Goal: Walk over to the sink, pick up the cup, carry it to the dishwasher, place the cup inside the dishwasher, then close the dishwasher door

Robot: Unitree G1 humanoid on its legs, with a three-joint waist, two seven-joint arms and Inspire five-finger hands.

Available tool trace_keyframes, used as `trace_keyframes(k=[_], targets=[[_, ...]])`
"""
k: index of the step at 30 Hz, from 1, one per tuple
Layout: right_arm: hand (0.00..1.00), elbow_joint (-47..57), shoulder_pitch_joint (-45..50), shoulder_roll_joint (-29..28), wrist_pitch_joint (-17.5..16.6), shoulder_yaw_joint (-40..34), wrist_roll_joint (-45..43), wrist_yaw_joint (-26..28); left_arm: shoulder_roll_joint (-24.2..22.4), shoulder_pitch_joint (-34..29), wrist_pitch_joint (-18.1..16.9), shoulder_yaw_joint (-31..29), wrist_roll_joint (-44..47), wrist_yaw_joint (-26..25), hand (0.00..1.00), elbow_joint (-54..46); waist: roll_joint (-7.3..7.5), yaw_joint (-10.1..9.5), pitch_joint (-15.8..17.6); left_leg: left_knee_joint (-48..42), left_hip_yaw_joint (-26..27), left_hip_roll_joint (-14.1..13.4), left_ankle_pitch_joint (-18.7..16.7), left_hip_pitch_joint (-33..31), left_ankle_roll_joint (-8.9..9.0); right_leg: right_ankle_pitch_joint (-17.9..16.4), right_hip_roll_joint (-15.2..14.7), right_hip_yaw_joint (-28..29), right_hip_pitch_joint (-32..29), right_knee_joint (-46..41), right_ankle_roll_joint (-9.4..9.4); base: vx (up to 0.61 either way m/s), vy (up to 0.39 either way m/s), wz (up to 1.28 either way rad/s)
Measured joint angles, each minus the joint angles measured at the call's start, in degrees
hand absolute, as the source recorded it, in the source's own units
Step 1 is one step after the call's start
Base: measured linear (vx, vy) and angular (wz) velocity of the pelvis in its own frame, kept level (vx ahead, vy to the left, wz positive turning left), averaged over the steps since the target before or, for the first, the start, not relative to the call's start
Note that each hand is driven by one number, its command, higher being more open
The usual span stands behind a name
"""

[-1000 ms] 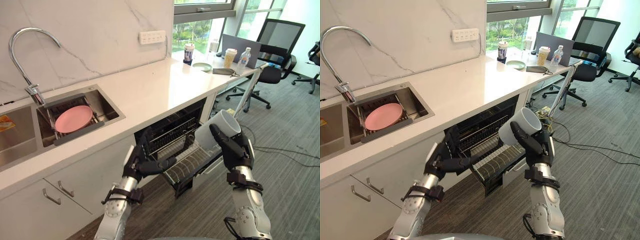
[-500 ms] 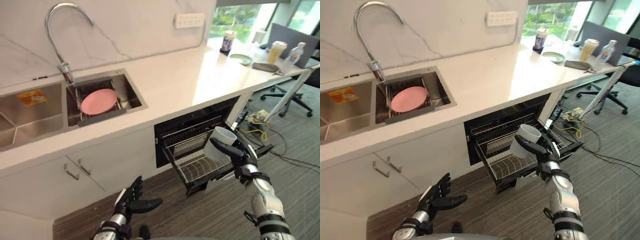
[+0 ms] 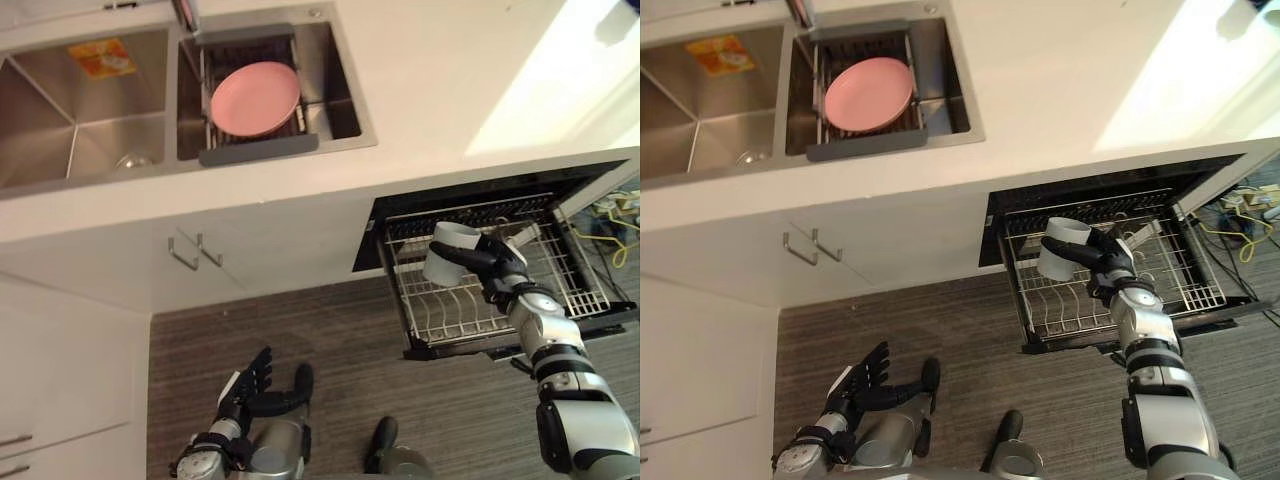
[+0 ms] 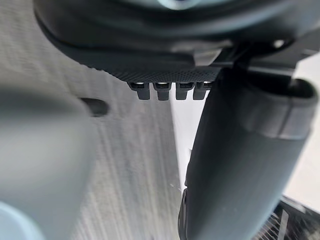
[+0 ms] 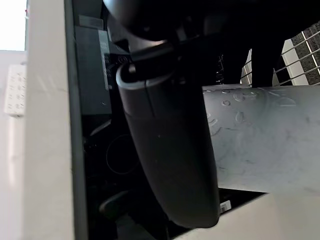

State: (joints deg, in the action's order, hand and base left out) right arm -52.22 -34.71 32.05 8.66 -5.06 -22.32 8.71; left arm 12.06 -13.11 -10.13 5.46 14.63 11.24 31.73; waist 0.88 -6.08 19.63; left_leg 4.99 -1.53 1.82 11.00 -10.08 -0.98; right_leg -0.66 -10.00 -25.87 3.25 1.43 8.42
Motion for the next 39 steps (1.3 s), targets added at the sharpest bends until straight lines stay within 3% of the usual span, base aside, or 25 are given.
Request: trace_keyframes(k=[6, 15, 16, 25, 32, 36, 39], targets=[[0.0, -8.8, -8.1, 4.5, 2.7, 1.5, 4.1, 1.4, 1.9, 3.1, 0.2, -2.3, 0.0, -0.2, 1.0, 0.0, -1.59, -2.93, 4.0, 0.0, -1.1, -0.8, 1.0, -4.1, -0.11, 0.3, 0.3, 0.1, -4.8, -3.1, -0.5, -0.1, 0.028, 0.07], [0.0, -14.7, -11.1, 7.1, 6.9, 1.5, 9.1, 1.4, 3.1, 3.5, 1.0, -2.0, 1.3, -1.4, 1.0, -1.0, -2.66, -3.3, 5.5, 0.0, -1.9, -1.2, 2.1, -6.5, 0.2, -0.1, 0.8, -0.1, -7.2, -4.2, -1.39, -0.02, 0.002, 0.04], [1.0, -15.2, -11.5, 7.2, 7.0, 1.5, 9.3, 1.5, 3.3, 3.5, 1.2, -1.5, 1.7, -1.5, 1.0, -1.6, -2.69, -3.29, 5.8, 0.0, -1.9, -1.3, 2.4, -6.6, 0.35, -0.2, 0.8, -0.1, -7.3, -4.2, -1.52, 0.0, 0.0, 0.0], [1.0, -15.8, -14.5, 7.2, 6.1, 0.8, 9.1, 2.9, 3.4, 3.5, 2.2, 0.4, 2.3, -1.6, 1.0, -3.7, -2.71, -3.32, 6.0, 0.0, -2.2, -1.4, 2.7, -6.1, 0.22, -1.1, 1.0, -0.4, -6.8, -4.5, -2.01, 0.04, -0.027, 0.02], [1.0, -12.1, -13.7, 7.1, 4.1, 1.1, 4.2, 6.1, 2.7, 4.0, 2.2, 0.7, 2.1, -1.5, 1.0, -1.8, -2.6, -3.37, 6.0, 0.3, -1.7, -1.8, 2.1, -3.5, 0.84, -1.4, 1.5, 0.1, -4.4, -4.4, -2.15, -0.02, -0.008, -0.03], [1.0, -7.4, -10.2, 6.6, 3.5, 1.1, 1.5, 6.8, 2.5, 4.2, 2.2, 0.7, 0.9, -1.5, 1.0, 1.4, -1.41, -2.94, 5.3, 0.3, -1.3, -1.8, 2.1, -2.8, 0.91, -1.7, 1.5, 0.4, -3.8, -4.1, -2.46, 0.0, -0.018, -0.05], [1.0, -1.2, -4.6, 4.8, 3.1, 0.5, -0.6, 6.3, 2.6, 4.1, 2.1, 0.1, -0.4, -1.9, 1.0, 4.4, 0.76, -2.17, 3.8, 0.3, -0.8, -1.7, 1.9, -1.8, 0.83, -1.4, 1.4, 0.8, -2.8, -3.4, -1.89, 0.05, -0.027, -0.06]])
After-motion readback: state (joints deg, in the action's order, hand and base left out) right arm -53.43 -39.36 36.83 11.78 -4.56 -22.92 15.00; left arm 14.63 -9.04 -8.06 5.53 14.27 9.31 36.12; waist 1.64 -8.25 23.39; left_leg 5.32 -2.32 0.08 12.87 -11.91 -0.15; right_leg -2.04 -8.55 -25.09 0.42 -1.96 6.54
